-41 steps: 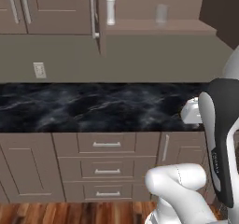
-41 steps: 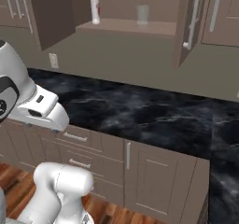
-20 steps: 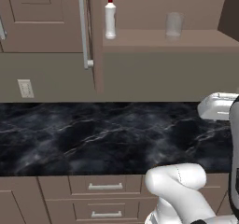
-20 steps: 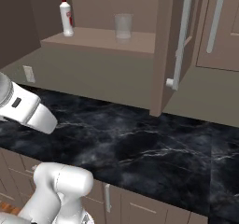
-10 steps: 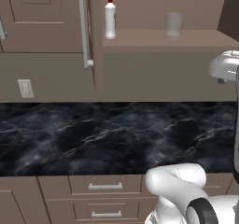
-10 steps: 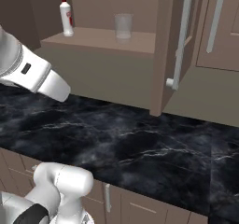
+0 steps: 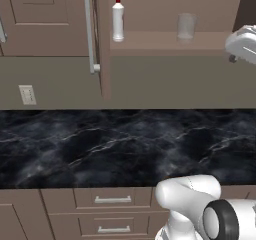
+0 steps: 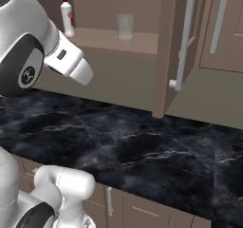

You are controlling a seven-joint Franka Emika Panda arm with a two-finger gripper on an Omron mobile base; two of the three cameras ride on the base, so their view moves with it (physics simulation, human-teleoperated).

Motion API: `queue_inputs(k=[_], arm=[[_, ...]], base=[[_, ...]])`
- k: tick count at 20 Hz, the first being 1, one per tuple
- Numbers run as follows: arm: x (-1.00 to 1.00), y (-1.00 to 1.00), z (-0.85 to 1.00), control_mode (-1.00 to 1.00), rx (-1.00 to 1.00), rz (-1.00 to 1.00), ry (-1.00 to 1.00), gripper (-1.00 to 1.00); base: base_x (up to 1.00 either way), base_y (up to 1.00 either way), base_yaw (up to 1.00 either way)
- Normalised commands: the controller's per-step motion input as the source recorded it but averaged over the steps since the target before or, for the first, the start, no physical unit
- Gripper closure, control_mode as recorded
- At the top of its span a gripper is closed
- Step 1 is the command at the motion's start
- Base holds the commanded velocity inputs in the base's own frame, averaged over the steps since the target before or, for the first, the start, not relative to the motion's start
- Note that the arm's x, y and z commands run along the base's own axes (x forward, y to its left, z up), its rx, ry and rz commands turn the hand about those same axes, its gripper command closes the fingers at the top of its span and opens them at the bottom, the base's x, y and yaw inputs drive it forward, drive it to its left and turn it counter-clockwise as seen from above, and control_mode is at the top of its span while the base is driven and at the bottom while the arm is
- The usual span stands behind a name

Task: There is a bowl on the dining counter. Grab a lemon wedge from the fridge and place it in the bowl. Then get the liquor bottle and glass cup from the cabinet and place them next to the bowl.

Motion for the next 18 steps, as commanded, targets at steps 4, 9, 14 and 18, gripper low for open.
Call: queue_inputs(k=[4,9,14,18], arm=[[0.79,-0.13,0.14,-1.00,0.16,0.00,-0.13,-1.00],[0.99,-0.18,0.28,-1.00,0.08,0.00,-0.03,-1.00],[0.84,-0.11,0.31,-1.00,0.01,0.00,0.00,-1.00],[0.56,-0.23,0.23,-1.00,0.00,0.00,-0.05,-1.00]], base=[[0.00,0.00,0.00],[0.00,0.00,0.00],[0.00,0.00,0.00],[0.00,0.00,0.00]])
